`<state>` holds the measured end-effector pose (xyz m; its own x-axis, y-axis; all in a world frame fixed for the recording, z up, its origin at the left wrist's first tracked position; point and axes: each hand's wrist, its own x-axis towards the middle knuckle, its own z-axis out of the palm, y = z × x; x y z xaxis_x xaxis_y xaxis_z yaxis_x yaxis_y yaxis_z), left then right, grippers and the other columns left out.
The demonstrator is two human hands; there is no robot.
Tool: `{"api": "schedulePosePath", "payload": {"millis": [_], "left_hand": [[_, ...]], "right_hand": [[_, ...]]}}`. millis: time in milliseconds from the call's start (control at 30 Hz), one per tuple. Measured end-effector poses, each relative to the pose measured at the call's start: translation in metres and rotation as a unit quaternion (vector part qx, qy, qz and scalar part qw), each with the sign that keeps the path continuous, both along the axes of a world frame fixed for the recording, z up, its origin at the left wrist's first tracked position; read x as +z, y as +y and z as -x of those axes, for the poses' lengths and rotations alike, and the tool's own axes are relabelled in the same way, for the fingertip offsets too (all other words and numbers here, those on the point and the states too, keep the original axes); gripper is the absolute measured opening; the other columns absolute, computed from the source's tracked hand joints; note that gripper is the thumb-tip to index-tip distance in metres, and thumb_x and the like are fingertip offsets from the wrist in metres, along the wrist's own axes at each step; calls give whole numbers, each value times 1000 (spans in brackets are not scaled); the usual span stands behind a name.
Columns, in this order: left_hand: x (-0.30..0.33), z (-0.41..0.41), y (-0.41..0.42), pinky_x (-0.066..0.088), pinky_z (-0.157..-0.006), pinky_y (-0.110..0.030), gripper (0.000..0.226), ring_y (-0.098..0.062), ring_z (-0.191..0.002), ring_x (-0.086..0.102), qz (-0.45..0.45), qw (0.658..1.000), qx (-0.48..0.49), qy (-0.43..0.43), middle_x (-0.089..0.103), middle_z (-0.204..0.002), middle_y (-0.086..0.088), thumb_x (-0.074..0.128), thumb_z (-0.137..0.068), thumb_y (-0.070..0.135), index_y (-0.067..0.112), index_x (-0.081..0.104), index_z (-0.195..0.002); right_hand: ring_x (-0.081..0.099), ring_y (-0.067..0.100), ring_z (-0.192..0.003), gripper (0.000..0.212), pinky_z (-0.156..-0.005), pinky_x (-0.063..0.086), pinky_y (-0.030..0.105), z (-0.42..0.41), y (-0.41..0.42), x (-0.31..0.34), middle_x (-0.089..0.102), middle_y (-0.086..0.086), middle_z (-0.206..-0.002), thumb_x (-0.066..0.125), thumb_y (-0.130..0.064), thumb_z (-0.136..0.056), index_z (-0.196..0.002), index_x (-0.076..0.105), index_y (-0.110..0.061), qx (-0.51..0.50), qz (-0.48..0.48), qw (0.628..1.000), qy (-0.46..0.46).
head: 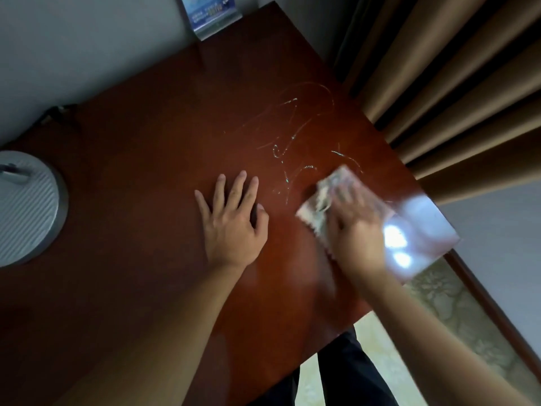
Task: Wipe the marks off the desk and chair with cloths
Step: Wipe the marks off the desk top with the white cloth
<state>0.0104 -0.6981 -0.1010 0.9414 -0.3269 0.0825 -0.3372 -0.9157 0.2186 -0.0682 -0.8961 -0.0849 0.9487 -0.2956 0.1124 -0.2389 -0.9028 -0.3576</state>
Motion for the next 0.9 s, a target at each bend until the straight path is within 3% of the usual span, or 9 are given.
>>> {"api": "schedulePosePath", "payload": {"millis": [133, 267, 367, 433, 567, 667, 767, 833, 900], "left_hand": [[2, -1, 1, 17, -114, -68, 50, -30, -144, 34, 3, 1000, 5, 1, 48, -150, 1, 44, -92, 37, 25, 54, -140], [4, -1, 3, 20, -114, -68, 48, -32, -142, 38, 35, 999, 3, -7, 52, -146, -2, 45, -90, 32, 23, 60, -134], [1, -1, 4, 20, -114, -68, 47, -33, -142, 38, 44, 999, 3, -19, 53, -146, -3, 48, -88, 32, 23, 62, -132], [-2, 1, 3, 21, -114, -68, 47, -33, -142, 39, 47, 999, 7, -27, 53, -145, -3, 51, -87, 31, 25, 63, -131], [-4, 1, 2, 23, -112, -68, 45, -33, -141, 40, 43, 998, 6, -41, 54, -145, -3, 54, -86, 33, 26, 64, -130], [-2, 1, 3, 24, -112, -68, 47, -33, -141, 40, 43, 998, 4, -35, 53, -145, -3, 53, -86, 32, 25, 63, -131], [0, 1, 6, 25, -112, -67, 48, -32, -141, 40, 52, 998, 6, -37, 53, -145, -3, 49, -86, 31, 24, 64, -131], [0, 0, 7, 25, -113, -66, 49, -33, -141, 40, 55, 998, 7, -38, 53, -146, -3, 50, -85, 31, 24, 63, -132], [-1, 1, 5, 24, -113, -66, 50, -33, -141, 40, 47, 998, 3, -34, 52, -147, -3, 52, -85, 32, 24, 62, -133]], "right_hand": [[47, 39, -132, 34, -117, 28, 46, -14, 20, 0, 60, 17, -132, 57, -3, -87, -120, 66, -3, -65, -5, 997, -30], [45, 34, -134, 32, -111, 37, 49, 24, 111, -2, 59, 13, -134, 49, -20, -96, -113, 70, -4, 67, -57, 995, -40], [46, 30, -134, 29, -111, 39, 47, 13, 77, -5, 59, 10, -134, 51, -18, -97, -117, 69, -6, 130, -46, 990, -41], [45, 31, -135, 31, -114, 35, 47, -2, 31, -4, 59, 10, -136, 58, -10, -93, -122, 66, -8, 64, -37, 997, -12], [39, 31, -139, 34, -118, 27, 43, -28, -18, 3, 54, 12, -139, 51, -9, -95, -127, 63, -8, -74, -35, 997, -13], [42, 39, -136, 36, -115, 31, 51, -8, 48, 2, 56, 16, -137, 57, -3, -85, -120, 66, -3, -12, -53, 998, -17], [47, 35, -132, 26, -110, 40, 50, 18, 105, 0, 60, 11, -133, 58, -16, -89, -109, 72, -6, 99, -67, 992, -36], [46, 28, -134, 30, -111, 39, 45, 12, 84, -4, 61, 8, -133, 65, -11, -87, -116, 70, -9, 145, -54, 987, -47], [48, 29, -132, 35, -107, 43, 47, -3, 40, -3, 62, 9, -132, 66, -7, -85, -119, 68, -11, 100, -48, 993, -29]]}}
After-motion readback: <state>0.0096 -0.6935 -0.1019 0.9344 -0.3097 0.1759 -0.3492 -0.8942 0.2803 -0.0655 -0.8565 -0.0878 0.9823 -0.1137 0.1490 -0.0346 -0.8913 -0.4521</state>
